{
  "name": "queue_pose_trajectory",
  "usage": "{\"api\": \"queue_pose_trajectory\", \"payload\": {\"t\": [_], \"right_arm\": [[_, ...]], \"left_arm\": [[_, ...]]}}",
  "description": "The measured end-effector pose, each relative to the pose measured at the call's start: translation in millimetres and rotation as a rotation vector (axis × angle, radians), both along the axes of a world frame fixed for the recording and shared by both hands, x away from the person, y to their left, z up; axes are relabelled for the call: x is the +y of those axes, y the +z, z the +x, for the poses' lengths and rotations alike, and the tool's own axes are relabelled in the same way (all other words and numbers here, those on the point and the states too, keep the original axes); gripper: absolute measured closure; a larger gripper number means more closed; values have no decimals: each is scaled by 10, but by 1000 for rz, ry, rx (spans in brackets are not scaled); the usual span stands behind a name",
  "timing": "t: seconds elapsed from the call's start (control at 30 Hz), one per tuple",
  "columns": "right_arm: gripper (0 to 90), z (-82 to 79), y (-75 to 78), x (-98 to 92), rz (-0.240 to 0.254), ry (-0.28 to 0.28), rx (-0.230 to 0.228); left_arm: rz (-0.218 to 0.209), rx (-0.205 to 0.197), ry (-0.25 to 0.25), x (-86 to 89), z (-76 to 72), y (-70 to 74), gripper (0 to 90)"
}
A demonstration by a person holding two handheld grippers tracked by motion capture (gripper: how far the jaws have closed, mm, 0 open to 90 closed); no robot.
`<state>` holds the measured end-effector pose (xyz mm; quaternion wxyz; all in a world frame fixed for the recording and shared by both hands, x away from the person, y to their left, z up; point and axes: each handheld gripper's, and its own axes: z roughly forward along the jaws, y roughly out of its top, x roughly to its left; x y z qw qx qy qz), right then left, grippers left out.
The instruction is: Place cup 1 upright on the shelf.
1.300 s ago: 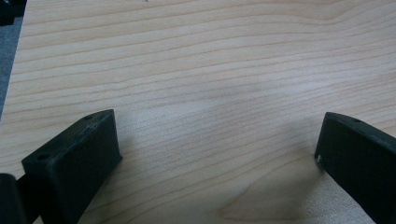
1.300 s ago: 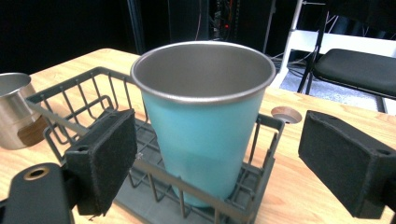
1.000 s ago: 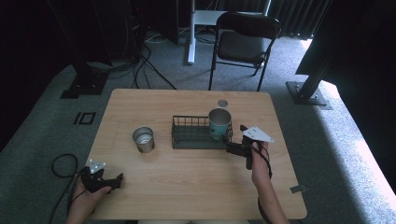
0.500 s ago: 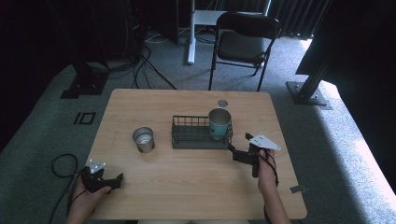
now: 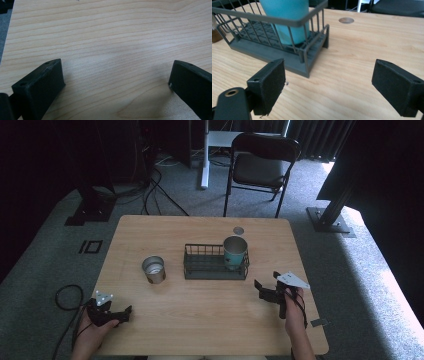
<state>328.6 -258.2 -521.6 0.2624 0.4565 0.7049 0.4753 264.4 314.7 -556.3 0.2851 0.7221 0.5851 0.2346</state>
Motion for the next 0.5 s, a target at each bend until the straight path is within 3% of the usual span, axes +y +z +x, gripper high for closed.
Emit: {"api": "queue_pose_trajectory", "payload": {"t": [0.5], "right_arm": [[115, -137, -174, -261, -25, -26, 84]], "left_arm": [[2, 1, -1, 1, 0, 1, 4]]}}
